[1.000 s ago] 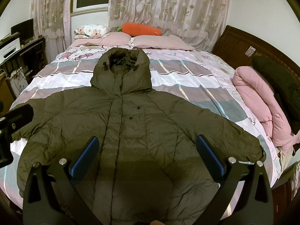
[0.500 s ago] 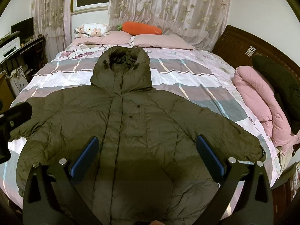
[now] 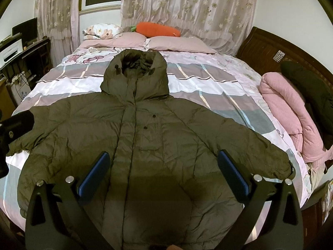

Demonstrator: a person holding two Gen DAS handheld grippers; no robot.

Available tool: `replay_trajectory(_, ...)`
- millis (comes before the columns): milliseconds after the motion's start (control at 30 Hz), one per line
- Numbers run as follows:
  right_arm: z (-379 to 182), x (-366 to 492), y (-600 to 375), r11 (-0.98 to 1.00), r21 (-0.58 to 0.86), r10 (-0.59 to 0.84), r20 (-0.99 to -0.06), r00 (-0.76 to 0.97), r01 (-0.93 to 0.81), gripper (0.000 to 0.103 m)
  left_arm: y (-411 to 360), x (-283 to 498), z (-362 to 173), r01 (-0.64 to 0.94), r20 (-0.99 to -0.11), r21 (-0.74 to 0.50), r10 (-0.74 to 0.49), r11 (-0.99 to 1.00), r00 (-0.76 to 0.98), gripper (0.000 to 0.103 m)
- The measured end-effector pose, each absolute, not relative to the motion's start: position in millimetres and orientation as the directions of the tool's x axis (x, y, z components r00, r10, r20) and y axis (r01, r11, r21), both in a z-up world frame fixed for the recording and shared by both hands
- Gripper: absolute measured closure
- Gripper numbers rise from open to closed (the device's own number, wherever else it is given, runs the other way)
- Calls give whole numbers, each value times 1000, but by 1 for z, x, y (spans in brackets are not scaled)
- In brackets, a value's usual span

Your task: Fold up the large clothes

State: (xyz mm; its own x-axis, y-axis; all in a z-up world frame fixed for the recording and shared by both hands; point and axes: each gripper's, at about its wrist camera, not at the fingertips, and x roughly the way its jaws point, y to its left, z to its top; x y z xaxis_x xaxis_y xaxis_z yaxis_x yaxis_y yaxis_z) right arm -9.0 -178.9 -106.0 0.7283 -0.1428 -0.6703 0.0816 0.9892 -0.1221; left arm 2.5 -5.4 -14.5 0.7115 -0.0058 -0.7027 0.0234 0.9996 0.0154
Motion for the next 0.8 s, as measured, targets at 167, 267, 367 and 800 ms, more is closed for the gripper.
replay_trajectory(167, -108, -11, -179, 989, -123, -143, -672, 727, 81, 1, -6, 2, -14, 24, -702, 17, -5, 1000, 712, 2)
replay_trajectory(267, -105, -8, -179, 989, -122, -143, -672, 726, 81, 1, -5, 2, -14, 24, -703, 17, -5, 1000, 712, 2)
replay_trajectory(367, -105, -8, -178, 989, -124, -143, -673, 726, 80, 1, -6, 2, -14, 24, -702, 17, -5, 1000, 712, 2)
replay_trajectory(800, -112, -9, -180, 988, -128, -147, -684, 714, 81, 1, -5, 3, -15, 23, -704, 16, -6, 1000, 710, 2)
